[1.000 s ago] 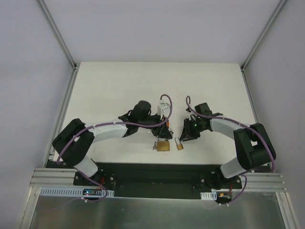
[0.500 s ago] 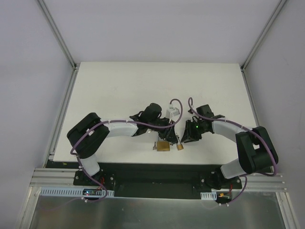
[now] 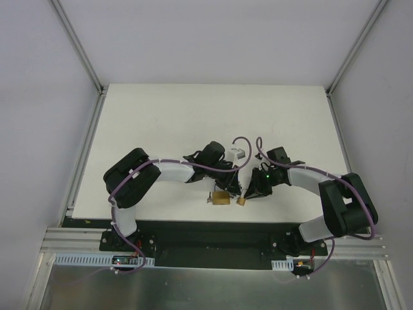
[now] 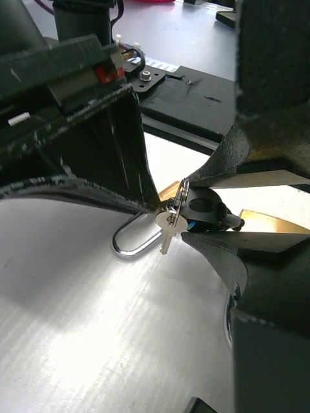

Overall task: Lock with the key
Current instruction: Place the key at the center of the board.

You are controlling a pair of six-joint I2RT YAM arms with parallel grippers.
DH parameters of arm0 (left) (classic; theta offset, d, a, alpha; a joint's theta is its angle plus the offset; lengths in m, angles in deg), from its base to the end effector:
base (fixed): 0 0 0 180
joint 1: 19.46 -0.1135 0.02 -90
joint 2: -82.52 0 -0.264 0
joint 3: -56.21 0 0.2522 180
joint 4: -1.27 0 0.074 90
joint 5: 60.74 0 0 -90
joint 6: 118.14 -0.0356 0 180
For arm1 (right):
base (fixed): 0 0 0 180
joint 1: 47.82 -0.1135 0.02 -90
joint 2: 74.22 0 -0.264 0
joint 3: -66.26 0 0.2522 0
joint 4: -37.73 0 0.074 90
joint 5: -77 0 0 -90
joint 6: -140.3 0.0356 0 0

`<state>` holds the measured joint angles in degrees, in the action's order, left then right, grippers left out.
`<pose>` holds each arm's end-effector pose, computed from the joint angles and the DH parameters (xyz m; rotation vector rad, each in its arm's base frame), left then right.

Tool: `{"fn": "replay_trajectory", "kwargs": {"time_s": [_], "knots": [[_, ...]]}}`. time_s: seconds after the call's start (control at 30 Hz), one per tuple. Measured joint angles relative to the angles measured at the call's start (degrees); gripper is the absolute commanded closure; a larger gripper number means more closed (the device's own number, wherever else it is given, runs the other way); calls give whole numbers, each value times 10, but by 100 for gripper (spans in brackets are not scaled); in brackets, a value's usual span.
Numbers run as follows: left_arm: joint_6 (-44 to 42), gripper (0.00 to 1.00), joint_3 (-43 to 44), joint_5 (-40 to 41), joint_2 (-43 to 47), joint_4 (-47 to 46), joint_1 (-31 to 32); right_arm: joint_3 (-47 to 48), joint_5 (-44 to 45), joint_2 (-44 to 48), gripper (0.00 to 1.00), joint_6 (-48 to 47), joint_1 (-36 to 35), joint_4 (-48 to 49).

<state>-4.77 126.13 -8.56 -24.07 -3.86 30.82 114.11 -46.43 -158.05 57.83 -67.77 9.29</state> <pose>0.2290 -0.3099 0.1625 0.9671 2.1412 -1.4066 0.2194 0.1005 0.1343 -0.4749 2.6637 0.9330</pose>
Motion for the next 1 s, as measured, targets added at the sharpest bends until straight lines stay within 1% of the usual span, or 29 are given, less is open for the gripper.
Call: {"fn": "replay_trajectory", "kwargs": {"time_s": [0.27, 0.37, 0.4, 0.5, 0.53, 0.57, 0.6, 0.63, 0.67, 0.7, 0.73, 0.77, 0.8, 0.87, 0.9, 1.0], "knots": [[0, 81, 2, 9, -5, 18, 0, 0, 31, 34, 76, 4, 3, -13], [0, 70, 3, 9, -5, 19, 1, 7, 42, 58, 74, 4, 7, -20], [0, 61, 3, 9, -5, 20, 2, 10, 45, 66, 74, 4, 9, -21], [-2, 47, 6, 9, -5, 24, 10, 18, 52, 93, 68, 4, 17, -23], [-2, 40, 9, 9, -4, 26, 13, 19, 55, 101, 64, 3, 19, -23], [-4, 36, 10, 11, -4, 27, 16, 21, 57, 108, 62, 3, 22, -23], [-4, 31, 11, 13, -2, 29, 19, 21, 59, 116, 57, 3, 24, -23], [-5, 19, 11, 17, 2, 32, 19, 21, 61, 124, 54, 2, 26, -24], [-5, 13, 11, 20, 6, 35, 22, 21, 62, 131, 50, 2, 28, -26], [-4, 9, 11, 25, 14, 39, 23, 21, 64, 144, 42, -1, 29, -27], [-6, 2, 10, 26, 22, 41, 23, 21, 66, 153, 38, 0, 30, -27], [-7, 1, 10, 31, 33, 44, 23, 21, 71, 167, 35, -2, 31, -27], [-7, 1, 10, 37, 47, 44, 23, 21, 76, 180, 28, -2, 31, -27], [-7, 1, 6, 48, 76, 42, 23, 21, 84, 204, 22, -1, 33, -27], [-7, 1, 1, 55, 95, 40, 23, 21, 90, 219, 15, -3, 33, -27], [-10, 1, -13, 71, 148, 23, 22, 21, 101, 247, 7, -3, 34, -27]]}}
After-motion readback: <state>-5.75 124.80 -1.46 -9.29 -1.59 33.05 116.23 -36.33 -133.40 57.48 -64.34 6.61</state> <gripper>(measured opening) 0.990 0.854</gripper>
